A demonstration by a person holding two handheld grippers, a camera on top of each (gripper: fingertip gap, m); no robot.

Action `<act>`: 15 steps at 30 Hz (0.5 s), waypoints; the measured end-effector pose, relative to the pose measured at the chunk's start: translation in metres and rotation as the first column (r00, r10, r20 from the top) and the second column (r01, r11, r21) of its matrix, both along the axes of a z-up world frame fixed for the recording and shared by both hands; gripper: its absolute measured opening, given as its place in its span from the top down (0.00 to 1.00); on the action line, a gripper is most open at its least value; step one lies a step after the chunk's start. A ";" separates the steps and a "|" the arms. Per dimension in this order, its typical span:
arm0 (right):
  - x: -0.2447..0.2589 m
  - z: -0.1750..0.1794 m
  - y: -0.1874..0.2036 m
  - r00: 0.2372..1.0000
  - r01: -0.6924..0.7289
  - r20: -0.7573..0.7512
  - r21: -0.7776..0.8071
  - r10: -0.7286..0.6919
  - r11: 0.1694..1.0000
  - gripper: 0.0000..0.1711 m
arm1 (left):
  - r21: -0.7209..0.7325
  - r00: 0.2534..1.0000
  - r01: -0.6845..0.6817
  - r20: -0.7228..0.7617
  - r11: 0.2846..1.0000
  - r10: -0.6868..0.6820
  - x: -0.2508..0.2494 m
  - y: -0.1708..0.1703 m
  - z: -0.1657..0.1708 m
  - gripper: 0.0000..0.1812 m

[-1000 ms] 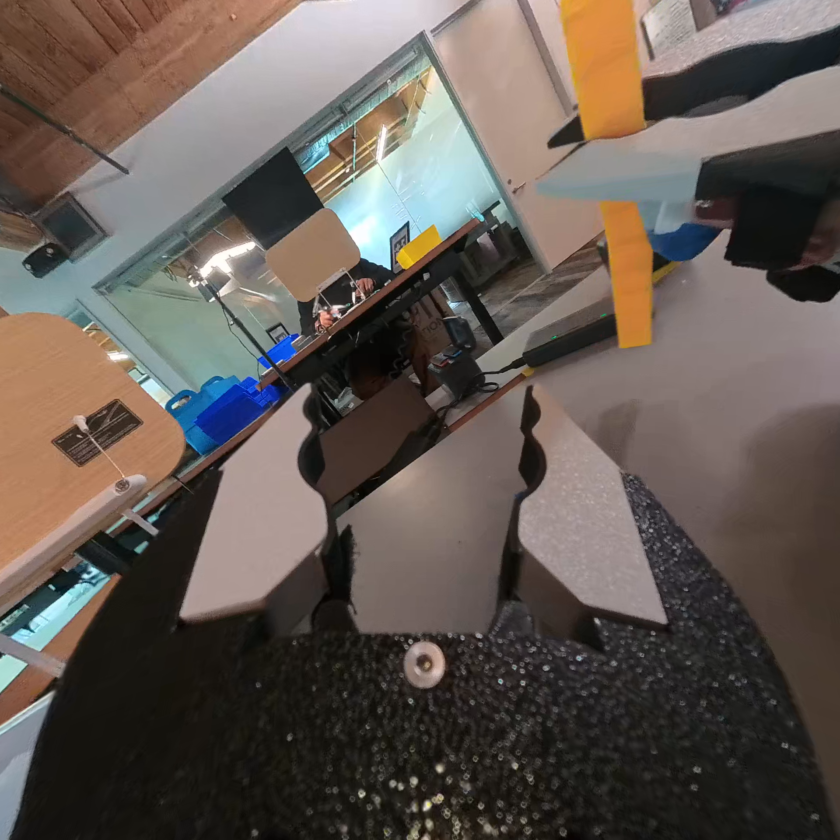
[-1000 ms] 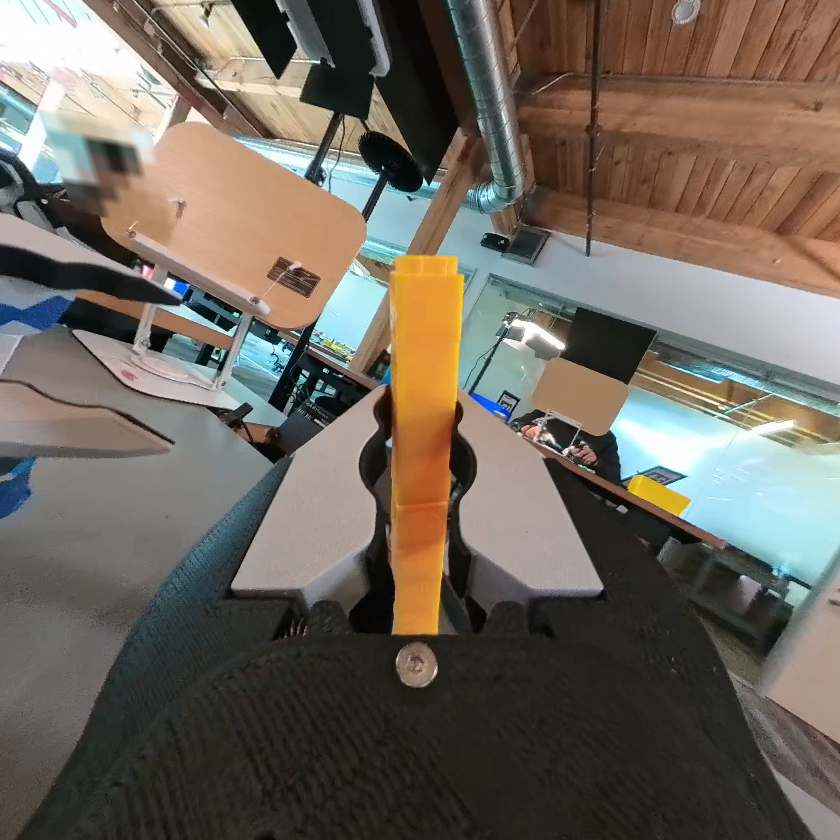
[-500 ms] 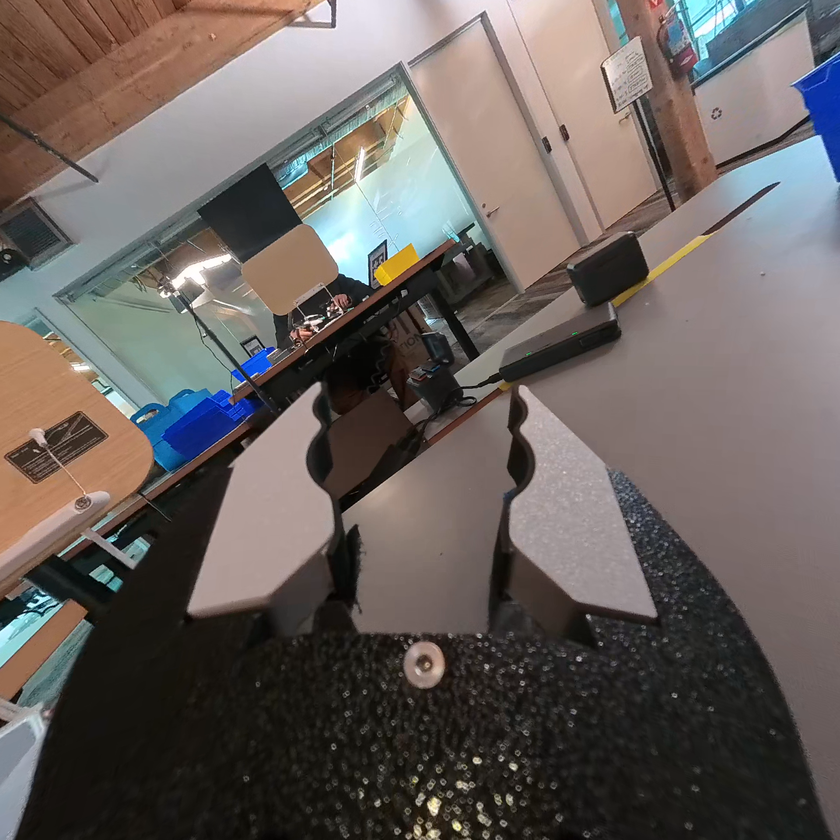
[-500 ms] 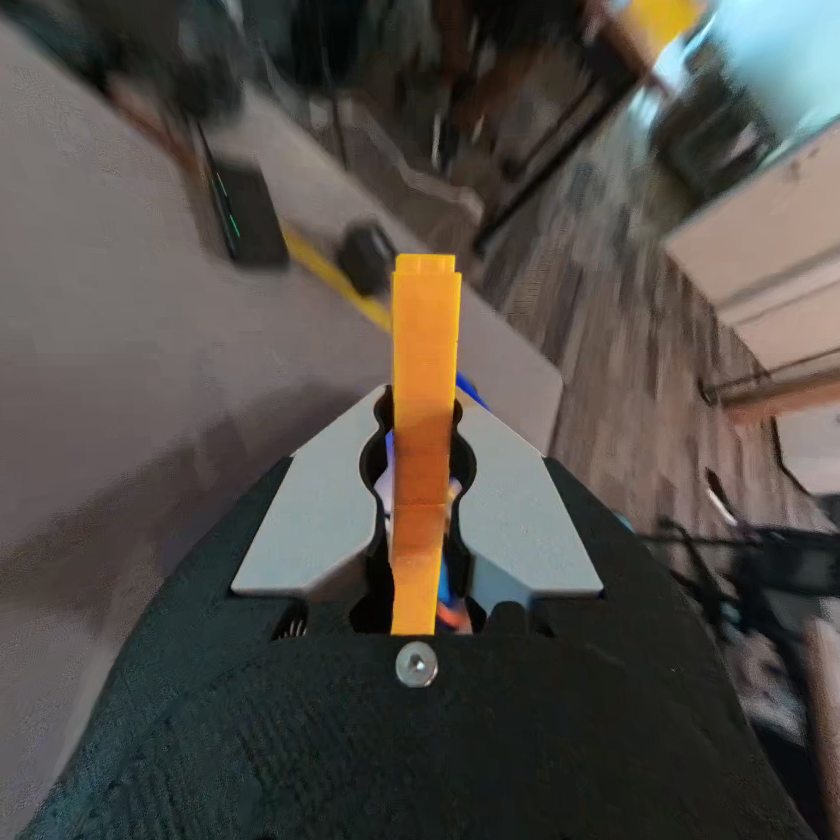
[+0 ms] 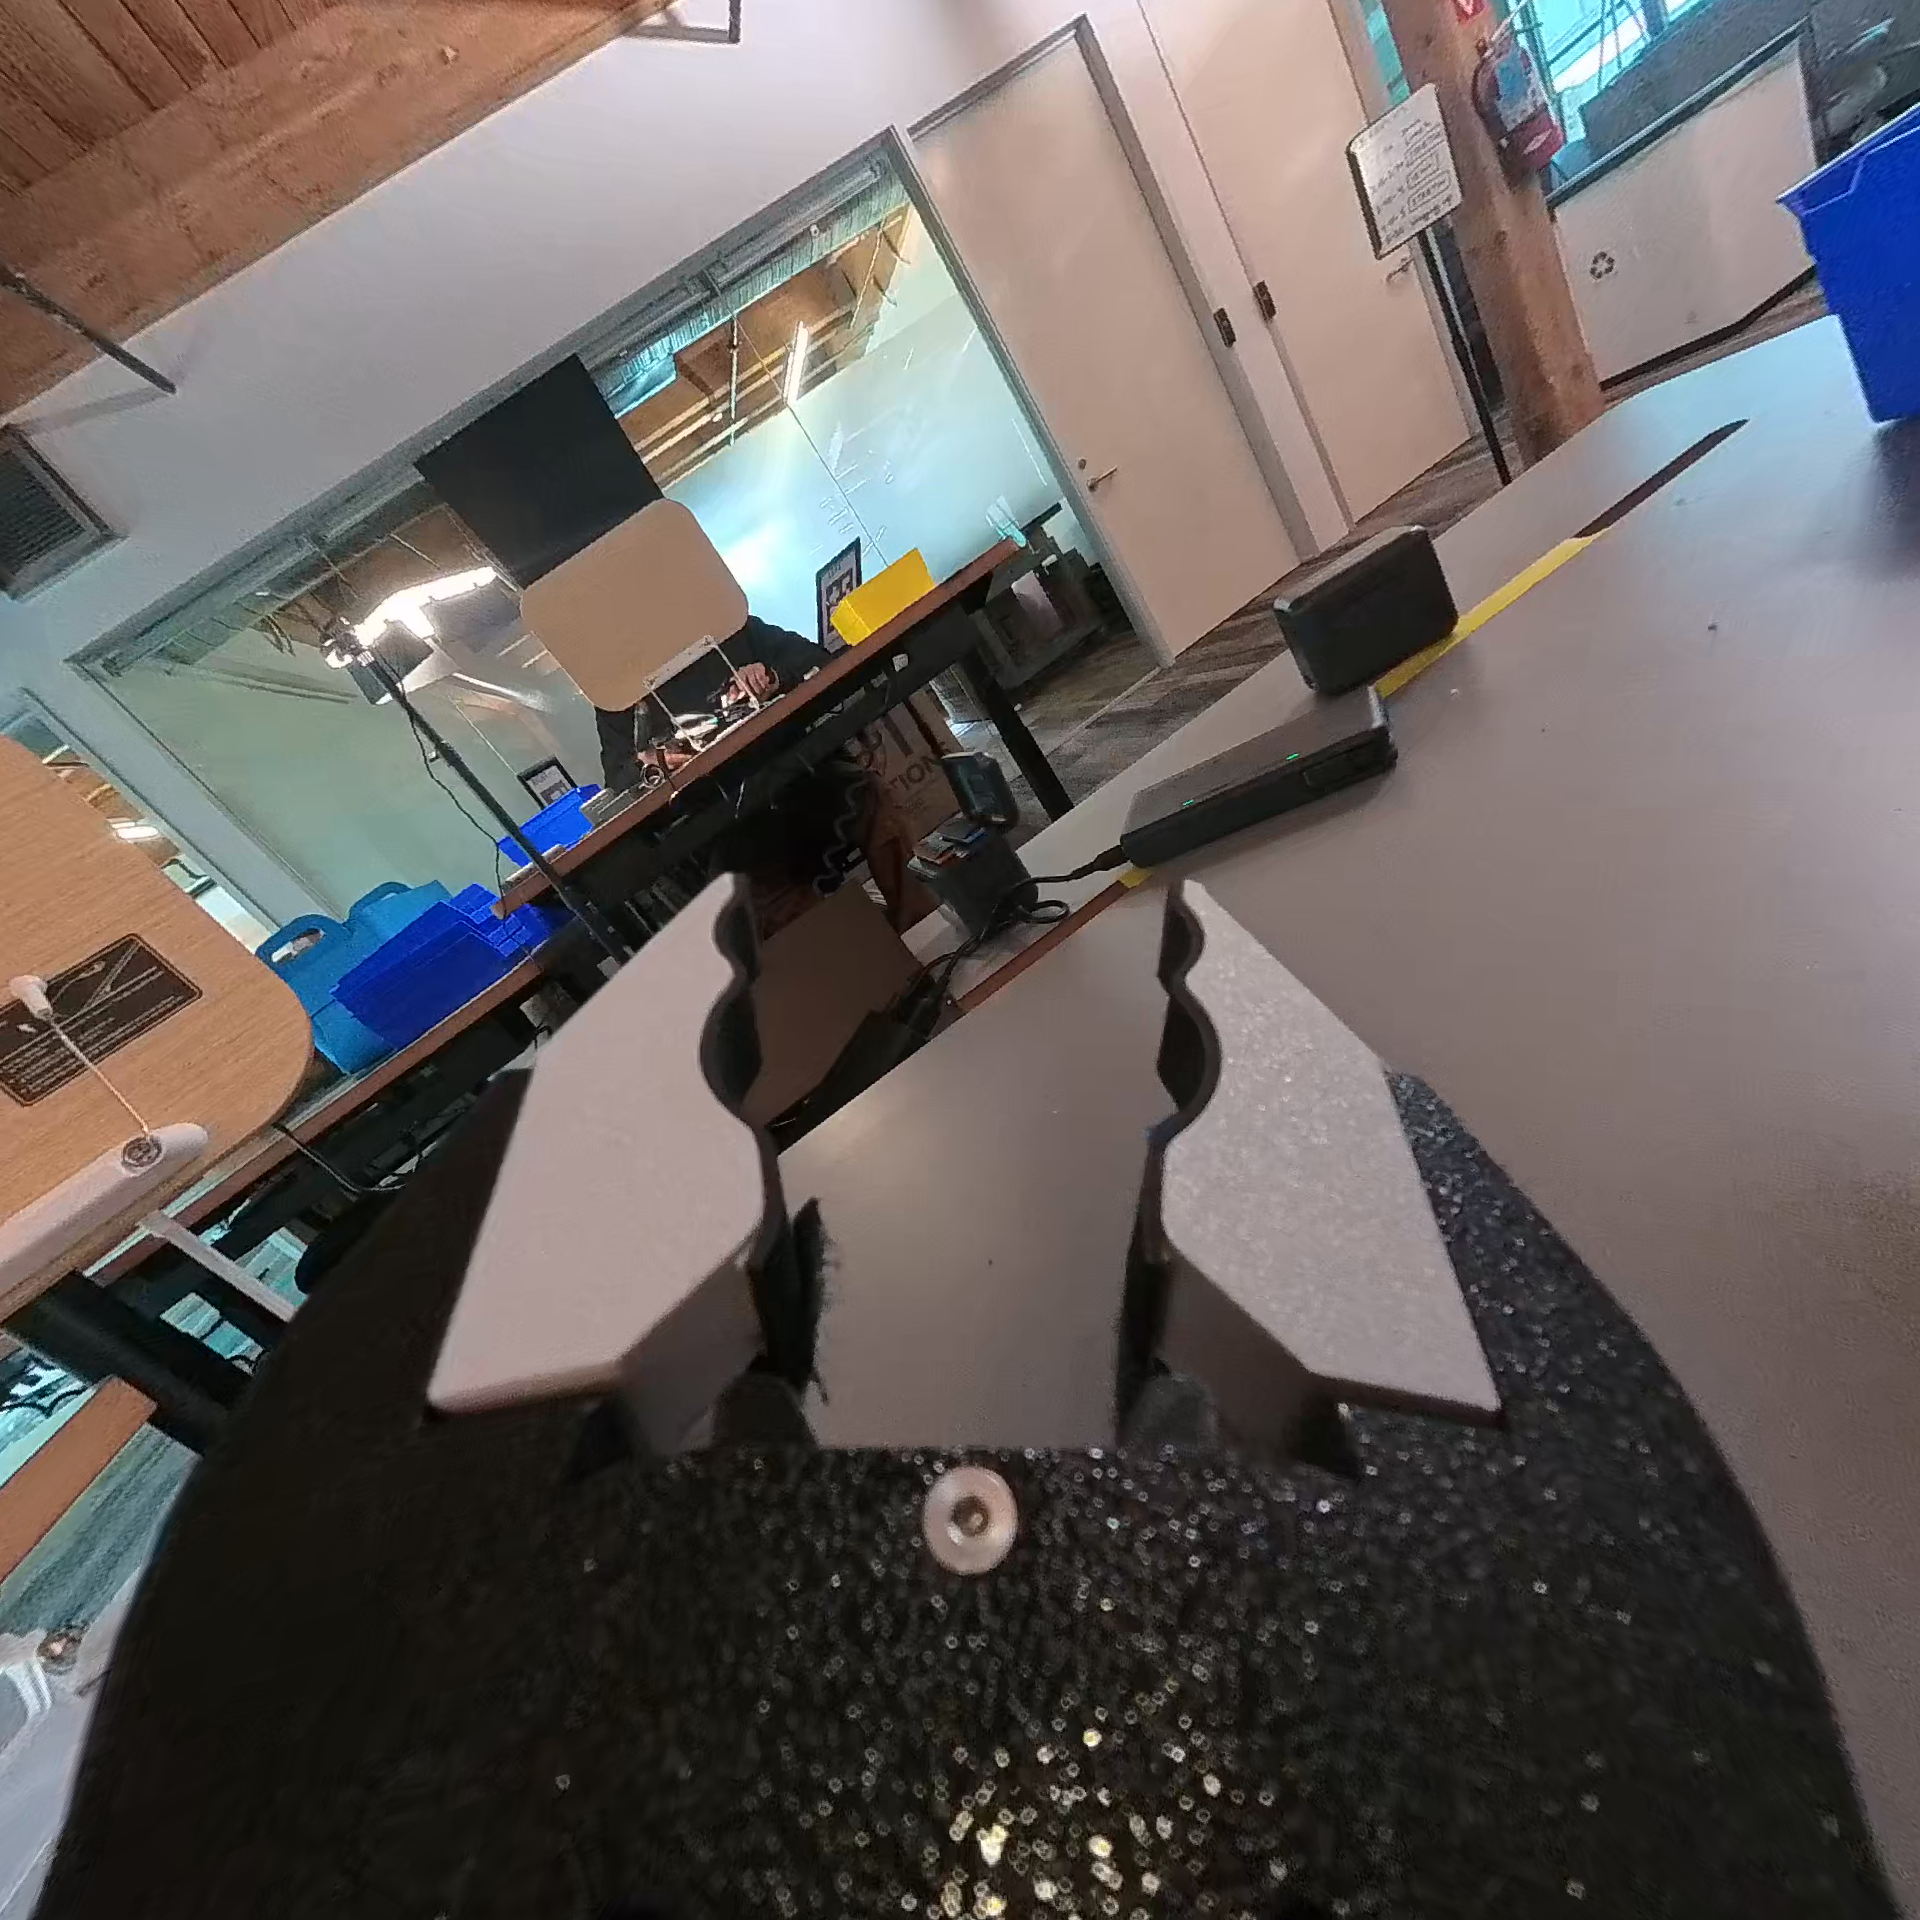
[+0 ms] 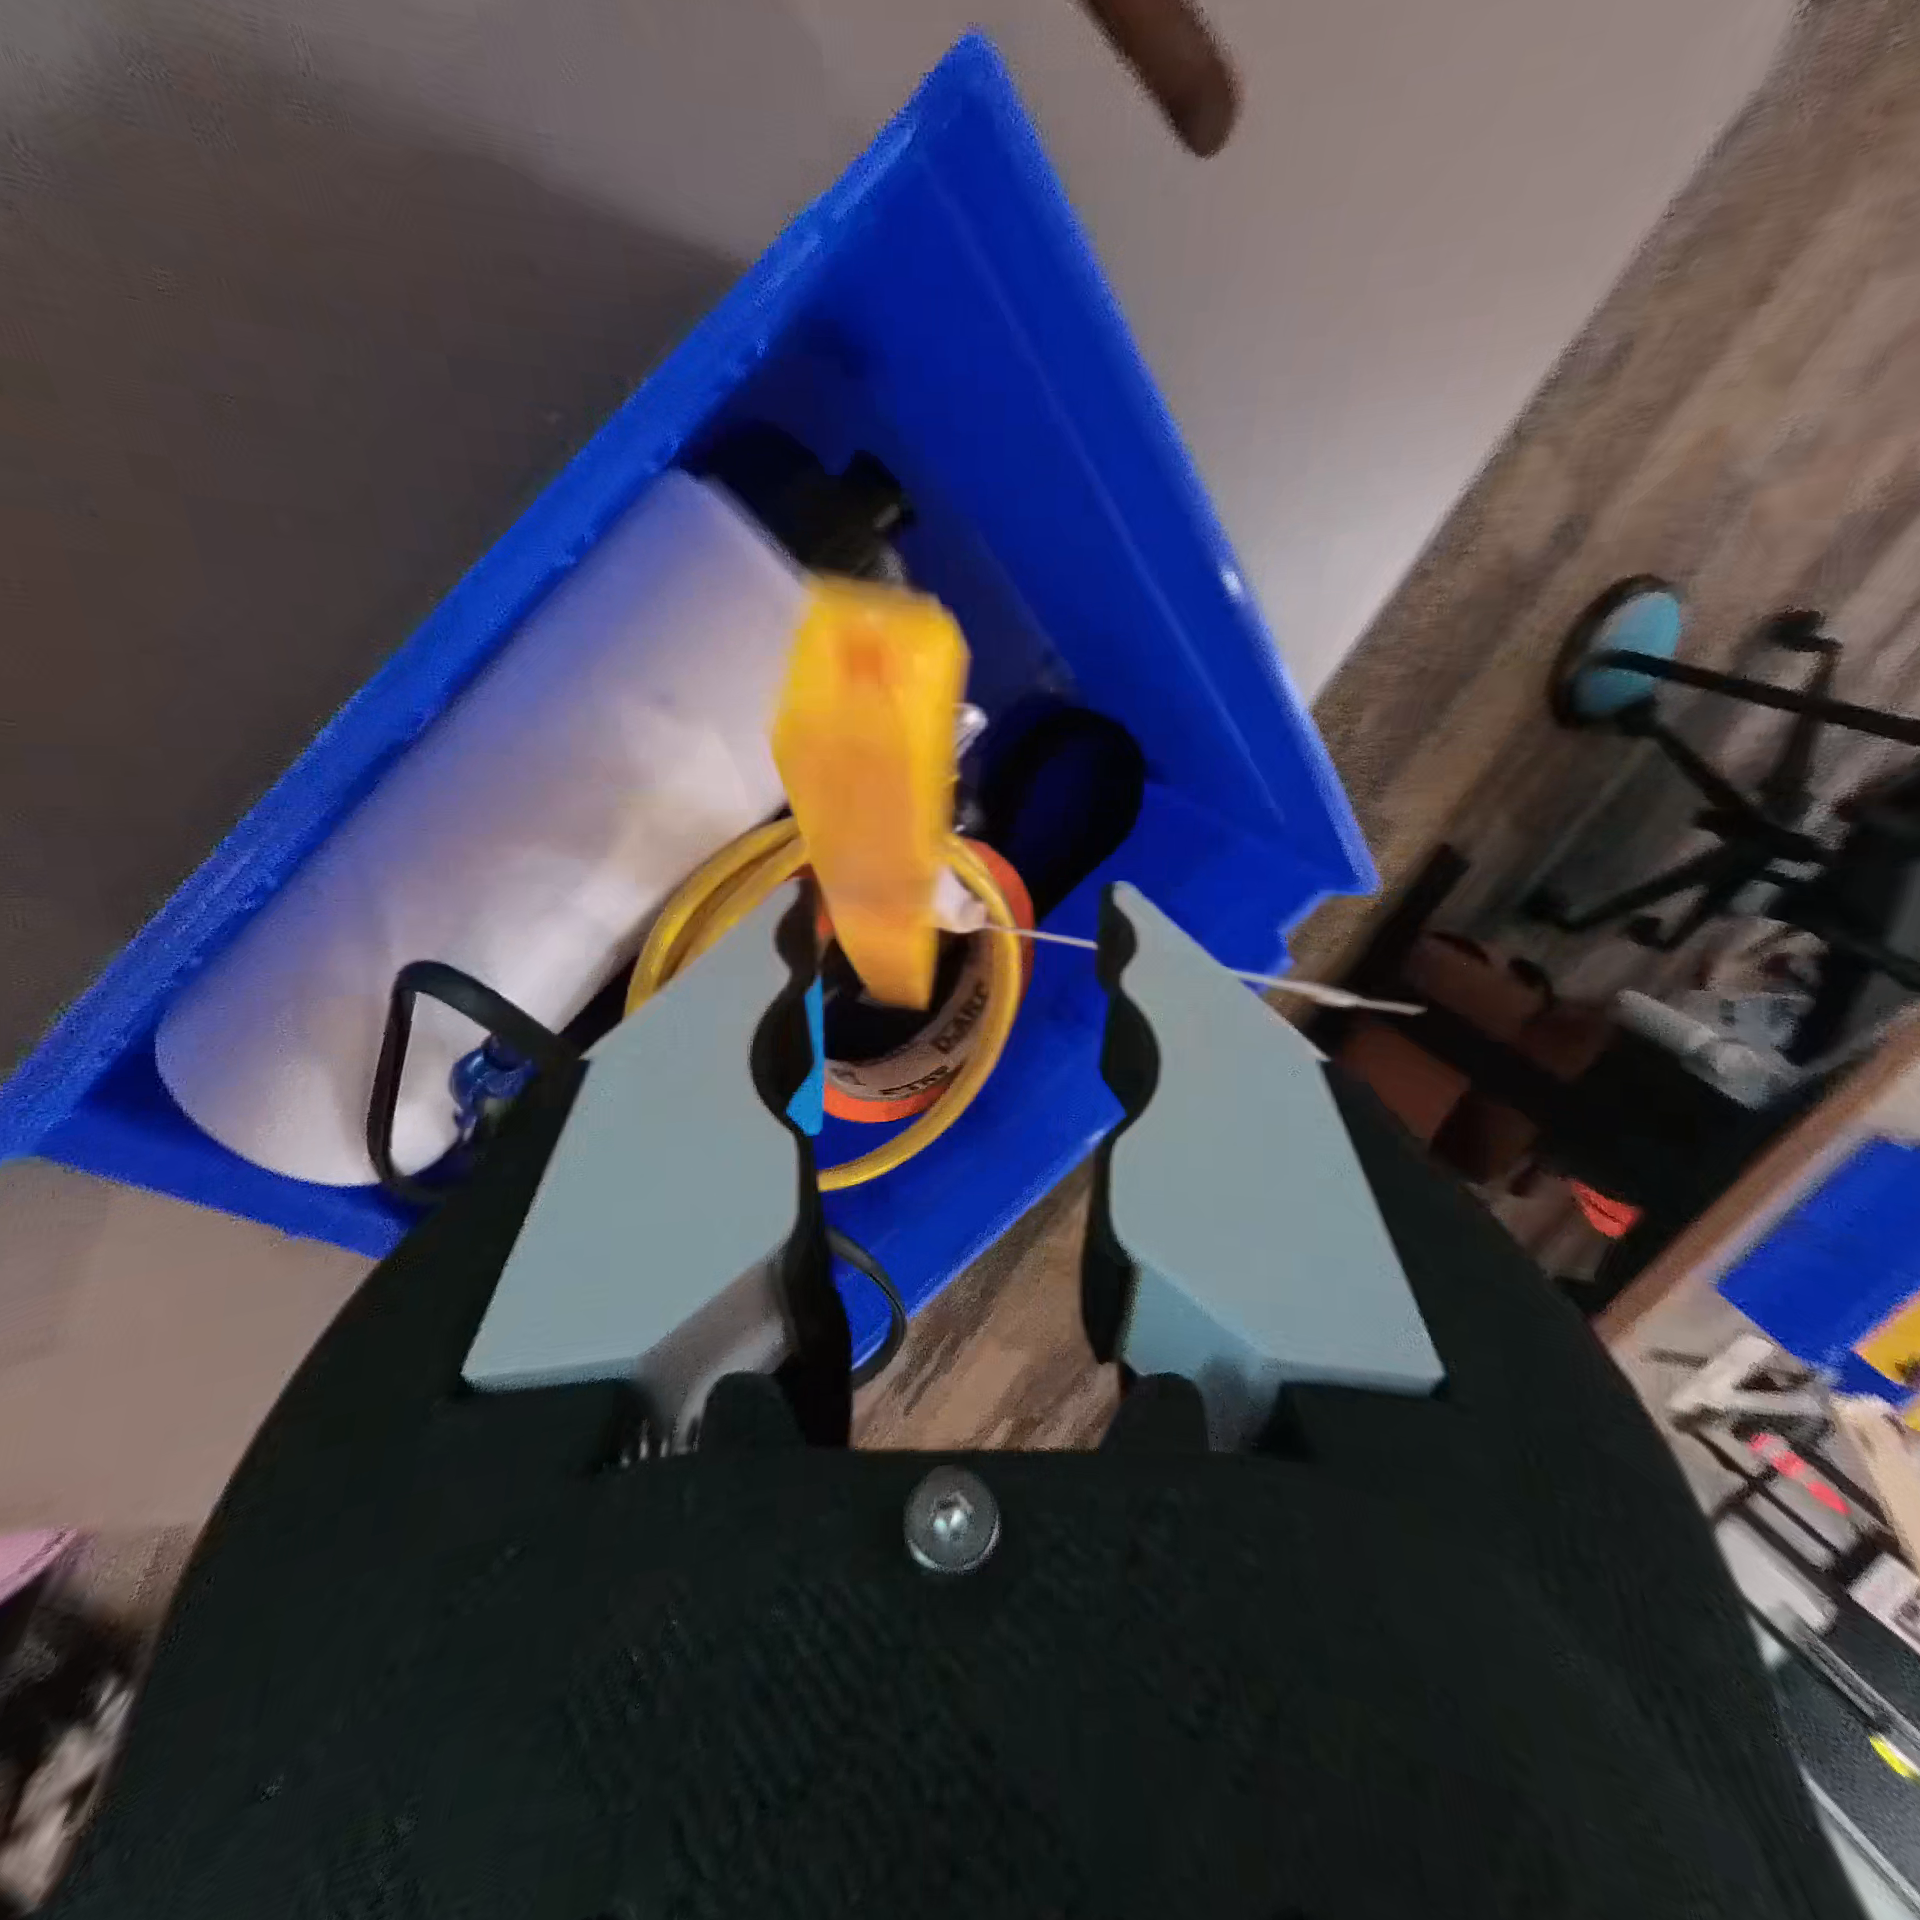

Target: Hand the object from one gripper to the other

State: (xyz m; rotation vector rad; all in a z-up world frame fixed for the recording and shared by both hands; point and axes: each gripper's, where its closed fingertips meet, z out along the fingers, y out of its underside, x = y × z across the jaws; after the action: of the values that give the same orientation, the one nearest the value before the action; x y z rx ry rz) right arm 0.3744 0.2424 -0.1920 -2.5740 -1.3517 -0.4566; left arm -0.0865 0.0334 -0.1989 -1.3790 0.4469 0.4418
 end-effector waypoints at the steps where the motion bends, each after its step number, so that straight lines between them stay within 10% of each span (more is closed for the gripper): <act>1: -0.003 0.010 0.002 1.000 -0.007 0.013 0.062 0.006 0.998 0.64 | 0.000 1.000 -0.003 0.001 1.000 0.003 0.000 0.000 0.000 0.56; 7: -0.115 0.095 -0.039 0.936 -0.250 -0.107 0.472 0.337 0.846 0.62 | -0.002 0.999 -0.004 0.033 1.000 0.004 -0.003 0.002 0.000 0.52; 11: -0.259 0.137 -0.131 0.484 -0.338 -0.486 0.663 0.727 0.668 0.66 | -0.004 0.992 0.038 0.117 0.999 -0.037 -0.001 0.002 0.002 0.48; 15: -0.340 0.153 -0.164 0.066 -0.121 -0.637 0.759 0.768 0.640 0.63 | 0.022 0.987 0.037 0.157 0.999 -0.040 -0.007 -0.002 0.007 0.46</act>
State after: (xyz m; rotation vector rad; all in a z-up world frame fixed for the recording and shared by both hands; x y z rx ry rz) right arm 0.0343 0.0787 -0.0393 -1.1615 -1.1332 0.7487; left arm -0.0932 0.0317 -0.1916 -1.3728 0.3382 0.3019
